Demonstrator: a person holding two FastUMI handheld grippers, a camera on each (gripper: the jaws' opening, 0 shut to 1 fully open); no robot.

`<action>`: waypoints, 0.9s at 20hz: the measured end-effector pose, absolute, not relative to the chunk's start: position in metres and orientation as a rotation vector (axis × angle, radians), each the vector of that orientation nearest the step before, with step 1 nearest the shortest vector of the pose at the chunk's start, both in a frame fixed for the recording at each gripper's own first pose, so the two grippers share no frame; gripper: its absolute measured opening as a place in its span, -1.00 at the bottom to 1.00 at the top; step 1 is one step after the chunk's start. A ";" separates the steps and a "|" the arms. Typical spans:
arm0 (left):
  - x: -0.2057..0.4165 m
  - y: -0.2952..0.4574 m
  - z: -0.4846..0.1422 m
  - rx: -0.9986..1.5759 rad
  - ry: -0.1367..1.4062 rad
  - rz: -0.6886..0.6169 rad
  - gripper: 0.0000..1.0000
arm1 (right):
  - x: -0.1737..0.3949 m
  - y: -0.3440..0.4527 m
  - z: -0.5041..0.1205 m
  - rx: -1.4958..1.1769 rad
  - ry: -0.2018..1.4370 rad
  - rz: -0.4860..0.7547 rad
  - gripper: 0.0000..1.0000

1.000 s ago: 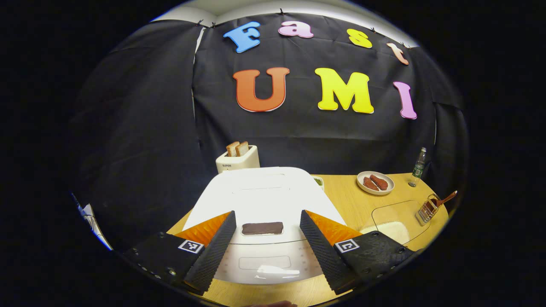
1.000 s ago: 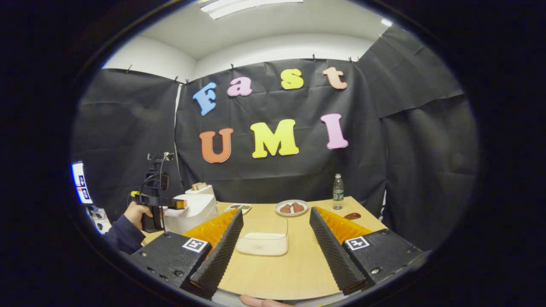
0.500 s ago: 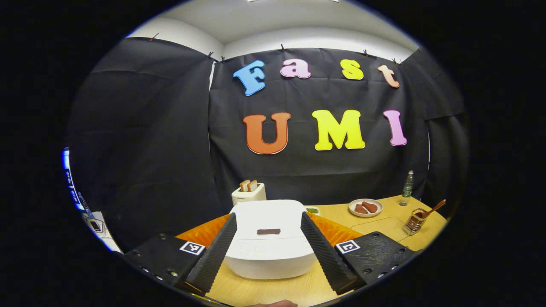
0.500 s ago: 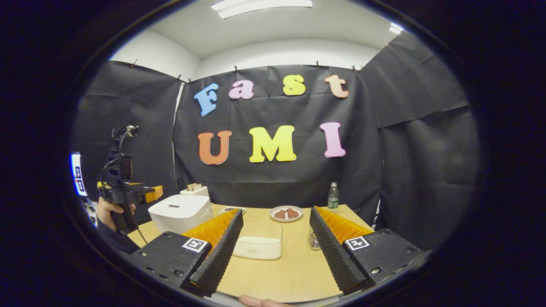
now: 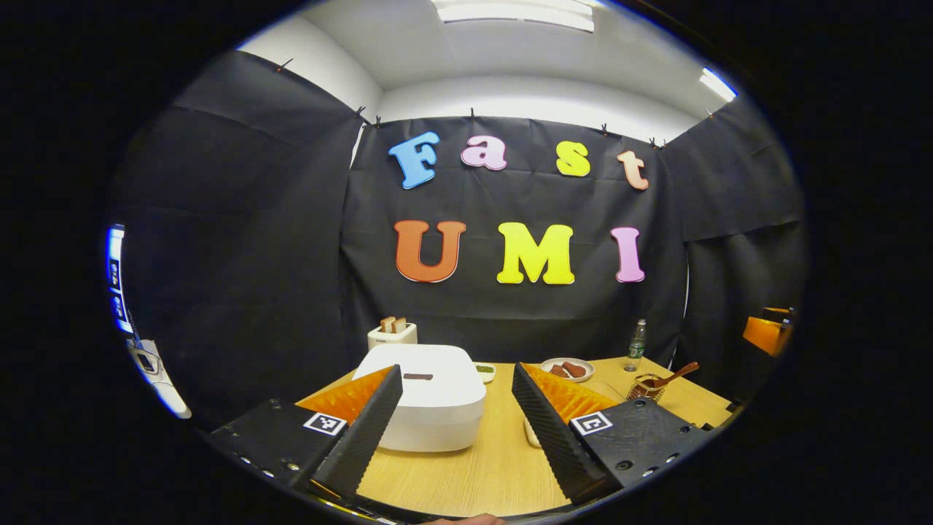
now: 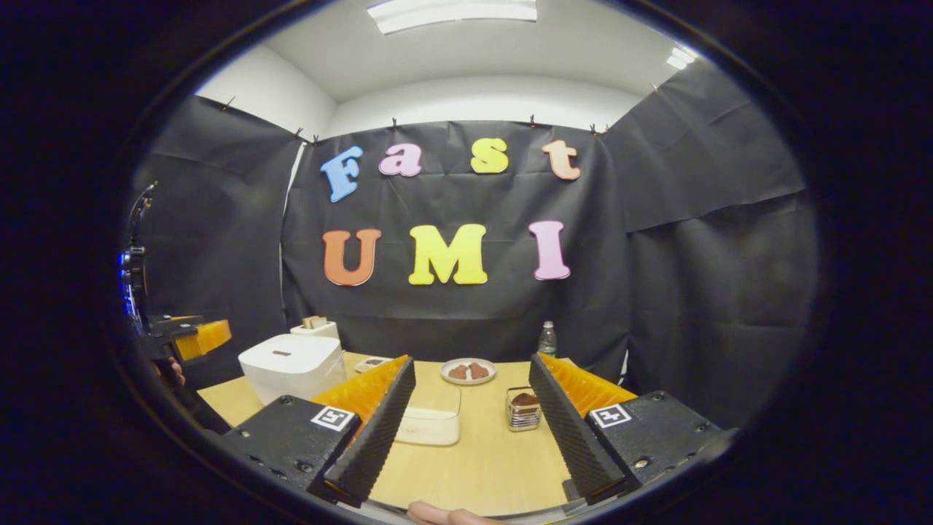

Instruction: Close the left gripper, press the button to open the rice cooker; take a wooden spoon from the chopstick holder with the right hand, scoop a spoonful of rice and pour it into the rice cooker, then put the wooden spoon back into the chopstick holder.

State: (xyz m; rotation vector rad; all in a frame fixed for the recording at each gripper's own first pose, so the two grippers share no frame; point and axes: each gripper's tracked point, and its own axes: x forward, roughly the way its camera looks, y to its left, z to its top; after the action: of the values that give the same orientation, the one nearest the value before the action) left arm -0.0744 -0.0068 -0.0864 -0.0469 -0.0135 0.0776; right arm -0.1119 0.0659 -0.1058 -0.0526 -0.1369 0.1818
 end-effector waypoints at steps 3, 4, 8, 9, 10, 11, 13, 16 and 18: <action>-0.079 -0.021 -0.084 -0.067 -0.011 0.043 0.88 | -0.117 0.062 -0.102 -0.019 -0.145 0.177 1.00; -0.081 -0.026 -0.084 -0.069 -0.009 0.027 0.88 | -0.118 0.060 -0.101 -0.017 -0.147 0.174 0.94; -0.090 -0.032 -0.073 -0.054 -0.037 -0.001 0.87 | -0.121 0.048 -0.099 -0.026 -0.156 0.149 1.00; -0.091 -0.034 -0.072 -0.055 -0.038 -0.003 0.88 | -0.120 0.046 -0.100 -0.022 -0.154 0.145 1.00; -0.093 -0.037 -0.071 -0.058 -0.040 -0.008 0.88 | -0.120 0.045 -0.102 -0.017 -0.149 0.146 1.00; -0.096 -0.041 -0.070 -0.057 -0.045 -0.014 0.87 | -0.120 0.044 -0.103 -0.015 -0.143 0.146 1.00; -0.099 -0.045 -0.067 -0.049 -0.054 -0.025 0.87 | -0.118 0.041 -0.105 -0.013 -0.134 0.144 0.93; -0.106 -0.056 -0.066 -0.040 -0.060 -0.042 0.87 | -0.118 0.041 -0.110 -0.003 -0.119 0.149 0.93; -0.113 -0.064 -0.066 -0.028 -0.070 -0.062 0.87 | -0.120 0.040 -0.110 -0.005 -0.117 0.150 1.00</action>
State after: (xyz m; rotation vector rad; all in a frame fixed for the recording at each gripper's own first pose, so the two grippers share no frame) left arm -0.1128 -0.0641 -0.0661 -0.0280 -0.0700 -0.0619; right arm -0.1195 0.0397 -0.1104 -0.0050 -0.1166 0.1496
